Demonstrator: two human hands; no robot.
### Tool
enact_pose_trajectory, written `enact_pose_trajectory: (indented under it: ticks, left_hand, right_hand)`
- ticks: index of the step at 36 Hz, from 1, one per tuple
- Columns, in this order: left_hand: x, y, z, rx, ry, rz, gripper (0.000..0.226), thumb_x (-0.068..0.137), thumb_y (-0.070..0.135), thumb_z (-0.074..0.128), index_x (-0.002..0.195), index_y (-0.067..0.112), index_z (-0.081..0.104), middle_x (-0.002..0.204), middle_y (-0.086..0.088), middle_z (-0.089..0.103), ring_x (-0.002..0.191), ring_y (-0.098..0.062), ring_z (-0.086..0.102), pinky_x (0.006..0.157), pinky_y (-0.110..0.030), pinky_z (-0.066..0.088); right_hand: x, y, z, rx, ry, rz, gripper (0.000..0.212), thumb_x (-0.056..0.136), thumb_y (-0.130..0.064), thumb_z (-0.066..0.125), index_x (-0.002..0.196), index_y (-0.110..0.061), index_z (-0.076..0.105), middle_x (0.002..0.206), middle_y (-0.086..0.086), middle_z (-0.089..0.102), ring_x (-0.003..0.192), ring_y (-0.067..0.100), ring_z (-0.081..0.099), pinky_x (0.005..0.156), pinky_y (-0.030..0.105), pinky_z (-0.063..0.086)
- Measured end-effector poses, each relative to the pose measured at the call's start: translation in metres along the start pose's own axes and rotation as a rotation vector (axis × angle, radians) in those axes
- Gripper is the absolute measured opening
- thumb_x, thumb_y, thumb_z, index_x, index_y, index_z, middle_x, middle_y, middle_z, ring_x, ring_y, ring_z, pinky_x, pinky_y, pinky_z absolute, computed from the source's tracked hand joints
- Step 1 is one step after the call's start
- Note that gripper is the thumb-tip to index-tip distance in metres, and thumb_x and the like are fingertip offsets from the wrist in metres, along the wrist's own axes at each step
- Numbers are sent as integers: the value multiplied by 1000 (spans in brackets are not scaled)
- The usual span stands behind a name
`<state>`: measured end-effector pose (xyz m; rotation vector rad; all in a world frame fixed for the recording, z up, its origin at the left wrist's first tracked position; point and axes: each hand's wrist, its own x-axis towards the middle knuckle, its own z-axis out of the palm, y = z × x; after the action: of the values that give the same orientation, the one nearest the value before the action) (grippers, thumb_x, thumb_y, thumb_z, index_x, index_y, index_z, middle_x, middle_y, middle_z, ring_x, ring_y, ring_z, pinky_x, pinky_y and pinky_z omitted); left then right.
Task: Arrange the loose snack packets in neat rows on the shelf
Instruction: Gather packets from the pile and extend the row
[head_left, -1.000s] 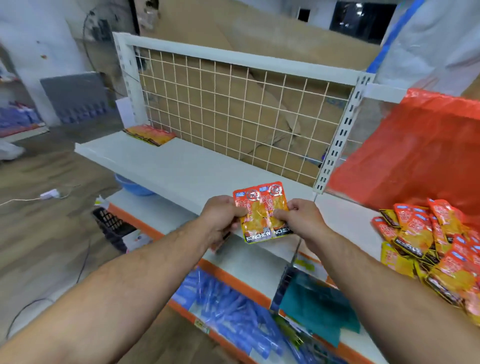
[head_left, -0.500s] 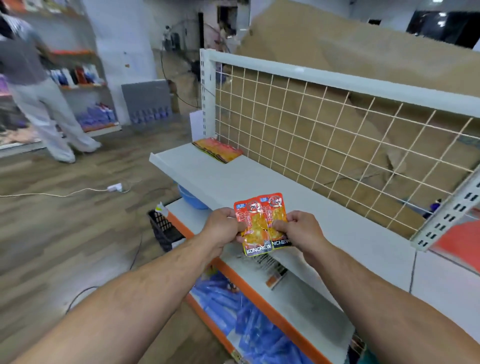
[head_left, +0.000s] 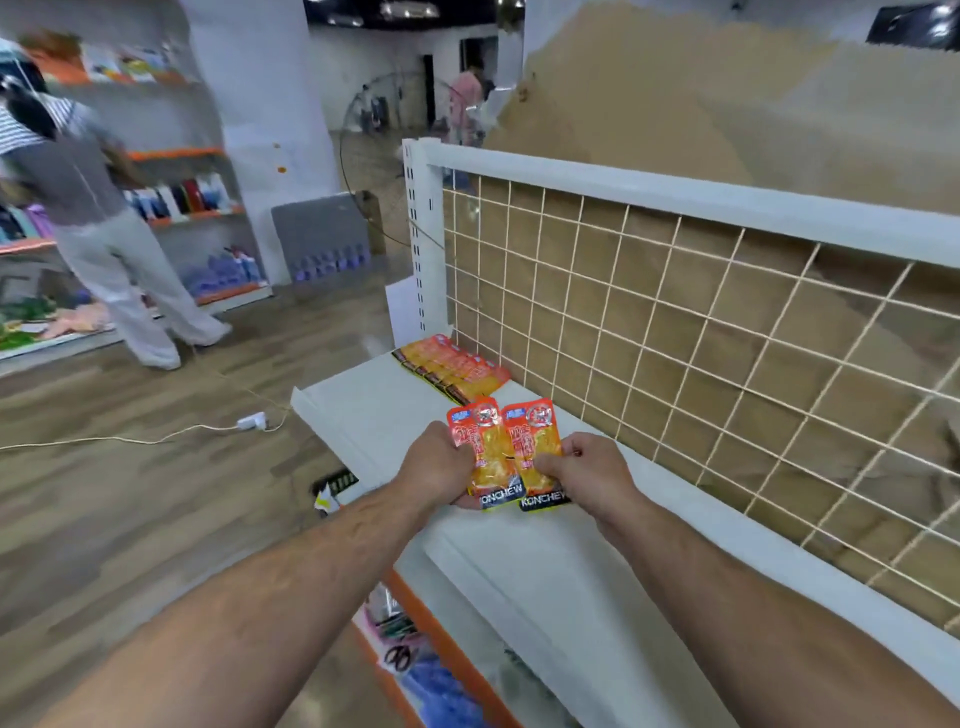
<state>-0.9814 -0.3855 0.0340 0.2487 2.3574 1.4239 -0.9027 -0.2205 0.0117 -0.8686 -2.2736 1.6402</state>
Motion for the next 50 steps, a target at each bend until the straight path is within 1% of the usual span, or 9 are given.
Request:
enact_pose_trajectory:
  ticks: [2, 6, 14, 22, 28, 37, 40, 46, 50]
  left_hand:
    - [15, 4, 0, -43, -21, -29, 16, 93, 6, 51, 79, 9, 57, 79, -17, 69, 64, -34, 71, 60, -42, 61]
    - [46, 5, -2, -61, -53, -54, 25, 85, 0, 60, 63, 11, 55, 63, -10, 64, 55, -26, 68, 45, -26, 52]
    - [123, -5, -9, 100, -62, 5, 29, 78, 10, 71, 53, 14, 57, 45, 5, 51, 52, -18, 50, 62, -28, 45]
    - [205, -10, -15, 191, -246, 56, 6, 82, 10, 72, 86, 11, 68, 84, -9, 66, 78, -25, 66, 74, -35, 60]
    - [249, 3, -15, 543, -275, 268, 28, 88, 31, 66, 99, 6, 72, 108, -10, 69, 107, -27, 63, 88, -31, 53]
    - [286, 4, -10, 713, -303, 454, 33, 74, 25, 67, 53, 9, 46, 64, -8, 57, 74, -27, 64, 51, -28, 35]
    - [285, 8, -11, 737, -302, 507, 29, 73, 22, 65, 55, 11, 45, 64, -7, 58, 68, -27, 57, 52, -27, 35]
    - [287, 13, -10, 769, -349, 565, 13, 79, 18, 64, 71, 13, 54, 86, -11, 69, 83, -28, 67, 58, -28, 42]
    - [291, 13, -10, 800, -368, 609, 5, 79, 16, 63, 77, 12, 61, 88, -10, 70, 74, -25, 62, 59, -28, 44]
  right_hand:
    - [14, -1, 3, 6, -3, 0, 31, 73, -20, 77, 65, -20, 47, 64, 2, 52, 62, 18, 49, 60, 30, 36]
    - [42, 1, 7, 13, -3, 15, 31, 75, -20, 77, 67, -20, 47, 65, 3, 51, 62, 18, 46, 60, 30, 35]
    - [87, 7, 19, -11, 98, 93, 32, 78, -20, 78, 68, -18, 48, 64, 2, 54, 60, 18, 48, 58, 29, 35]
    - [118, 8, 39, 0, 249, 196, 24, 71, -27, 79, 71, -18, 57, 68, 3, 63, 64, 20, 55, 64, 32, 42]
    - [130, 1, 63, 59, 391, 272, 23, 70, -26, 80, 77, -8, 67, 79, 6, 74, 69, 21, 64, 68, 33, 49]
    - [128, -14, 84, 40, 524, 306, 17, 75, -21, 80, 69, -16, 66, 72, -1, 71, 65, 17, 63, 64, 29, 47]
    - [125, -19, 87, 22, 554, 319, 18, 76, -22, 79, 69, -15, 64, 70, -2, 68, 65, 15, 61, 61, 26, 43]
    - [124, -28, 89, 25, 577, 338, 15, 80, -18, 77, 72, -17, 64, 69, -6, 63, 64, 11, 57, 56, 24, 39]
    - [126, -29, 89, 32, 586, 353, 15, 80, -20, 77, 74, -18, 64, 72, -5, 65, 66, 12, 59, 58, 24, 41]
